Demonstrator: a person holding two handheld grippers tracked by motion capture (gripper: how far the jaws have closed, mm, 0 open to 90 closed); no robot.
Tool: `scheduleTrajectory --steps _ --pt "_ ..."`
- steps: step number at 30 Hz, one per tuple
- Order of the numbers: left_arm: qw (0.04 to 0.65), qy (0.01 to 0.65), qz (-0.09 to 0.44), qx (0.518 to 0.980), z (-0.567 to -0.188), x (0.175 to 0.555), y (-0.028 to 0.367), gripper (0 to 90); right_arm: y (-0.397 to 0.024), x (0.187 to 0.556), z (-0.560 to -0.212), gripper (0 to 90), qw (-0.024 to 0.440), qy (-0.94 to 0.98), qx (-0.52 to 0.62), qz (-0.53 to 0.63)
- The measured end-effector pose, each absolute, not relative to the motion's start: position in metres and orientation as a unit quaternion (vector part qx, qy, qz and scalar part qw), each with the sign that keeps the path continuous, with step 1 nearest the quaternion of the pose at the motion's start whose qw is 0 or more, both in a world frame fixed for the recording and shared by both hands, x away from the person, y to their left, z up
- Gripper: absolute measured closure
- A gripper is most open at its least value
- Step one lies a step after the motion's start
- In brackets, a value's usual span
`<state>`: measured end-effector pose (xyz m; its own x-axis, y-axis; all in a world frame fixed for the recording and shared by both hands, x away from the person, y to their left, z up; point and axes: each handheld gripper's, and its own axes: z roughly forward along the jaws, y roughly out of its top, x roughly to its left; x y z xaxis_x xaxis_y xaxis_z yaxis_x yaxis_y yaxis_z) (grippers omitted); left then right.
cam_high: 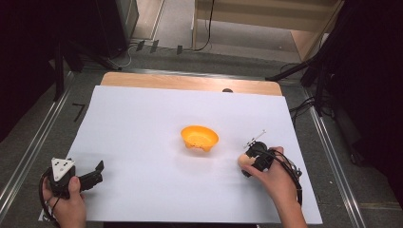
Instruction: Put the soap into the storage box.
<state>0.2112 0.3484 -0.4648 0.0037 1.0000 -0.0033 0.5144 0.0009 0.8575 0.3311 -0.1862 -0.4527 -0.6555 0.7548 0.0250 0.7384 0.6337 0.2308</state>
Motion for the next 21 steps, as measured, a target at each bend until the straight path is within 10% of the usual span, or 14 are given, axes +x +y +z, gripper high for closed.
scheduleTrajectory --steps 21 --pt "0.34 0.629 0.344 0.61 -0.465 0.213 0.349 0.0 -0.197 0.328 -0.444 33.4 0.045 0.905 0.391 0.162"
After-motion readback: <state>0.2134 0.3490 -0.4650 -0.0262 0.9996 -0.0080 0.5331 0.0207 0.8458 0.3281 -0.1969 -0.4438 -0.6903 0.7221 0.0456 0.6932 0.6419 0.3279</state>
